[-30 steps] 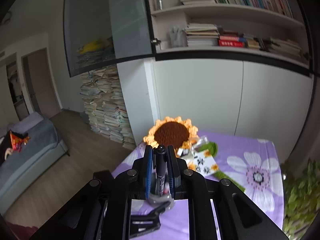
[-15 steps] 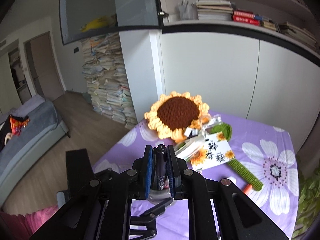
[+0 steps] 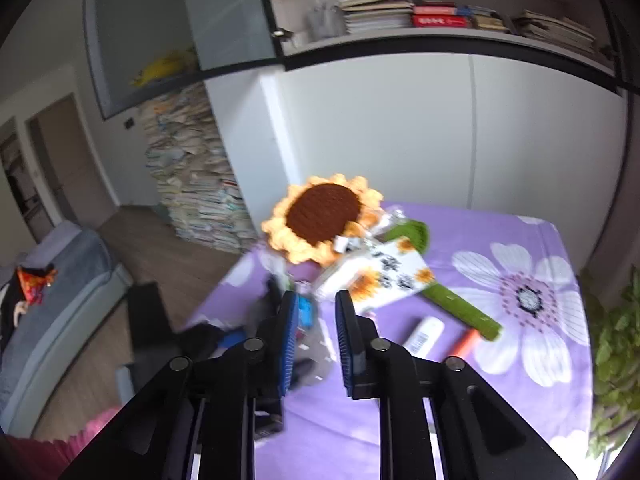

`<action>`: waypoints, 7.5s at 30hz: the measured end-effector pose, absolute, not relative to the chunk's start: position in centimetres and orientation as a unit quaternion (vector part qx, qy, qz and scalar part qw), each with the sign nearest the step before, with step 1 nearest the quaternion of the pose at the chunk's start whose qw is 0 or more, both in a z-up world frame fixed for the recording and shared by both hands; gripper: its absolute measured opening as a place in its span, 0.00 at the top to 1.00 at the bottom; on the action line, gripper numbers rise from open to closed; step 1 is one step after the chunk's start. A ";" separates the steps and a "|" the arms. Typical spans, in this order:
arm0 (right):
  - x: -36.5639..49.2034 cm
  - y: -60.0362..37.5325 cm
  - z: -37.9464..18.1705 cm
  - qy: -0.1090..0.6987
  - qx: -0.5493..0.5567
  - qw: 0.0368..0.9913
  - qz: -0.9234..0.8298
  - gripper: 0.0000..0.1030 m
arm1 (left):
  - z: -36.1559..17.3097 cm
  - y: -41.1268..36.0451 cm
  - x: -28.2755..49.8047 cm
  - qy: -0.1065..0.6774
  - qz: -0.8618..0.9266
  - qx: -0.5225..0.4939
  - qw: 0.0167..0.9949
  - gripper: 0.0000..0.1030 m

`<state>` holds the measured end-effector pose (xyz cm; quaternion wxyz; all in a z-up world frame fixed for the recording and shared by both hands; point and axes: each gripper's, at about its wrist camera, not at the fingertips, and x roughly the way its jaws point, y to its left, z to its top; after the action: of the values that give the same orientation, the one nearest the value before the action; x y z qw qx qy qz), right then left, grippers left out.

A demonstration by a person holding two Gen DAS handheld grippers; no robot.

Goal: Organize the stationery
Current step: 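Lower the black marker into the grey cup and open the right tool, then move the right tool to the pink patterned pen and close on it, then lift the pink patterned pen with the right tool and lower it into the cup, then move the right tool to the orange marker and close on it, then lift the orange marker over the grey cup and drop it in, opening the right tool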

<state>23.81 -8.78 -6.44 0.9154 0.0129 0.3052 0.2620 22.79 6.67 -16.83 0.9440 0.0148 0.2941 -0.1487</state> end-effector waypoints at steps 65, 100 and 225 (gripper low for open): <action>26.3 -8.5 -17.2 0.516 -0.070 0.821 0.236 0.87 | -16.6 6.5 22.3 0.286 -0.151 0.020 0.946 0.32; 20.0 -9.0 -6.5 0.359 -0.033 0.901 0.242 0.89 | -16.2 6.8 22.1 0.267 -0.140 0.021 0.953 0.36; 27.3 -3.1 -8.8 0.262 0.059 0.907 0.324 0.84 | -16.6 6.8 22.5 0.291 -0.144 0.019 0.946 0.35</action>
<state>27.33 -3.10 -8.82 0.9069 0.0595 0.2625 0.3242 22.55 6.79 -16.62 0.9456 0.0194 0.2910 -0.1441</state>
